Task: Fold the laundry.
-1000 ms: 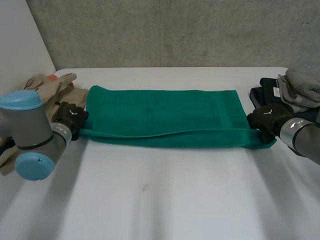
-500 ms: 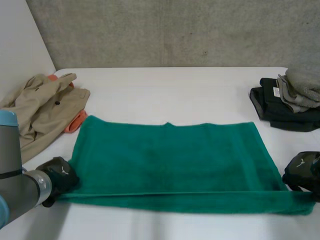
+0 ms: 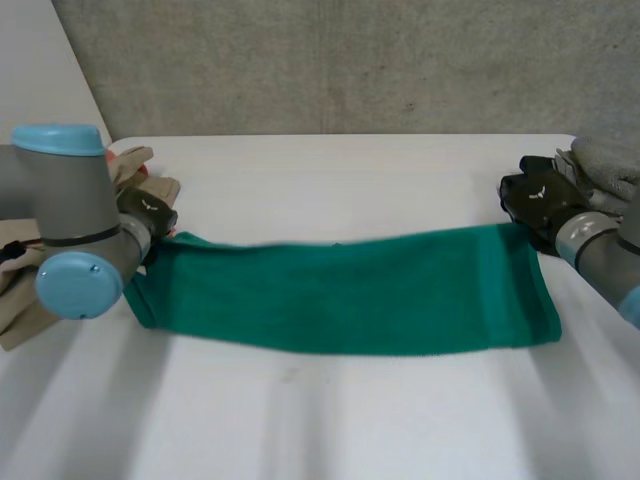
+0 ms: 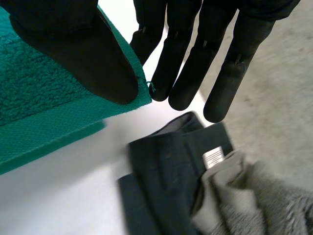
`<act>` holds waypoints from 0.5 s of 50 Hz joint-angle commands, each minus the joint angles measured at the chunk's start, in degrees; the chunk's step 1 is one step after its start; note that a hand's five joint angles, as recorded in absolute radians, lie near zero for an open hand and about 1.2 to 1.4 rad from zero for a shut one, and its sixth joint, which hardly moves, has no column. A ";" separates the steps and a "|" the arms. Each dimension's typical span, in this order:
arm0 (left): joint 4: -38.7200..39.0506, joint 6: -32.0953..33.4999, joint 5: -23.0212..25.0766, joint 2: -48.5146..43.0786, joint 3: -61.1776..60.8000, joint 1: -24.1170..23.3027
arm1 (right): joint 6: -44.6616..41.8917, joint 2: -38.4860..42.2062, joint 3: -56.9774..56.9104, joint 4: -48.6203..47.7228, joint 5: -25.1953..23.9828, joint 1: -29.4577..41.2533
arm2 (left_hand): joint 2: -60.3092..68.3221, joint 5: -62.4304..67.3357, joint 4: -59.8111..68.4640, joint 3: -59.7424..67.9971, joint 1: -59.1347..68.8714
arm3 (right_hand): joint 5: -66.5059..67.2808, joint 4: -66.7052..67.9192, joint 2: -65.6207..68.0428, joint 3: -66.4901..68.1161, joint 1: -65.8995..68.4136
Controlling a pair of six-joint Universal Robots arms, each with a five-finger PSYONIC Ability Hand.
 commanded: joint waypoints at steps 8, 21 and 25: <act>-2.77 1.20 -2.93 -9.92 14.36 -1.44 | -0.10 10.56 -11.08 -4.13 4.79 1.96 | 9.37 10.91 9.27 9.71 11.46 | 10.74 11.67 12.57 11.94 15.11; 3.21 0.50 -1.09 -4.75 11.92 -3.46 | 6.65 3.82 -8.29 -1.50 12.00 2.41 | -58.48 -56.94 -58.58 -58.14 -56.39 | -59.26 -58.33 -57.43 -58.06 -54.89; 4.09 -1.08 -0.56 -0.52 6.91 -3.90 | 11.41 -2.69 -2.84 3.59 8.23 1.17 | -58.48 -56.94 -58.58 -58.14 -56.39 | -59.26 -58.33 -57.43 -58.06 -54.89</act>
